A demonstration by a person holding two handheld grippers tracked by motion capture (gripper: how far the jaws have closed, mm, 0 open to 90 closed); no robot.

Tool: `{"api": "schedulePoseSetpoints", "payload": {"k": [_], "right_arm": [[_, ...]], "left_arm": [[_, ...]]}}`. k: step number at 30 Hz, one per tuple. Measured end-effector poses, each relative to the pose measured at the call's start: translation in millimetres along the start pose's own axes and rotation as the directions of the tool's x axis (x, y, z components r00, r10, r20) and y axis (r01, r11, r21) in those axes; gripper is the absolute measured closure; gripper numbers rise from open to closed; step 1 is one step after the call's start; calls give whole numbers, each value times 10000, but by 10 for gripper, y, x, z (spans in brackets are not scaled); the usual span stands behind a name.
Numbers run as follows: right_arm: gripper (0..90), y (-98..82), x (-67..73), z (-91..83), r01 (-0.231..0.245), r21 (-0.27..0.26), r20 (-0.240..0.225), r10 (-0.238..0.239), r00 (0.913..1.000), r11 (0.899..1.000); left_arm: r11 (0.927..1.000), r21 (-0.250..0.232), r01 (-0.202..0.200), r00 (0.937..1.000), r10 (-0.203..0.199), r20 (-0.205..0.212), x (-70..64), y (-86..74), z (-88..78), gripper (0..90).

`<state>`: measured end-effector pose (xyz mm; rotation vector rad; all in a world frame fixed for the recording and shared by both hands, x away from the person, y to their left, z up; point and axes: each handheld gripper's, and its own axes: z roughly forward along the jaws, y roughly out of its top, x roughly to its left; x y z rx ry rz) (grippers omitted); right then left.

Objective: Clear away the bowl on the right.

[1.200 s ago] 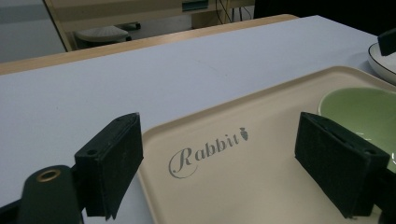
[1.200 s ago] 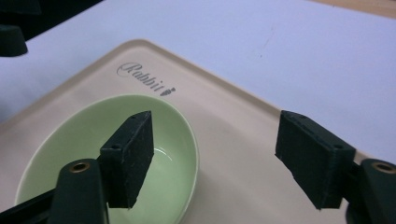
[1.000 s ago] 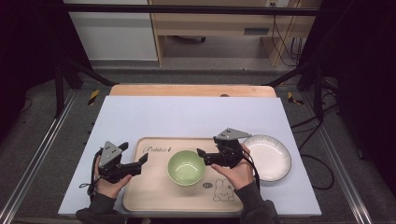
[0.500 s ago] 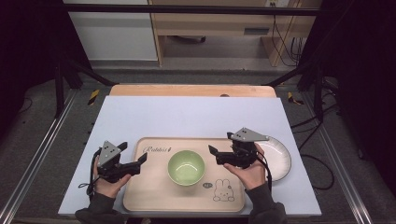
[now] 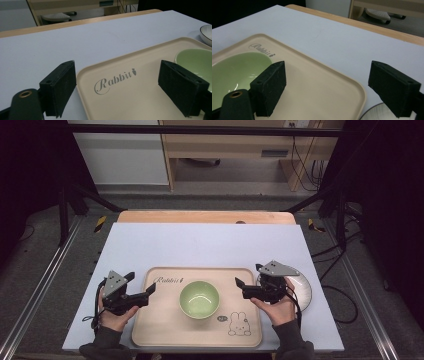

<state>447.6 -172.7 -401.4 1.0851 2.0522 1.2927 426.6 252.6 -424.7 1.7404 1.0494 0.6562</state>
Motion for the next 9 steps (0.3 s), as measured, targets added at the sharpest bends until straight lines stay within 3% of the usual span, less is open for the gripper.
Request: {"api": "schedulePoseSetpoints", "payload": {"k": [9], "right_arm": [[150,-153,-126,-105,-89,205,377,81,9993,9998]], "left_arm": [[9996,253,98,9998,-93,-180,71,-65,49,151]]}}
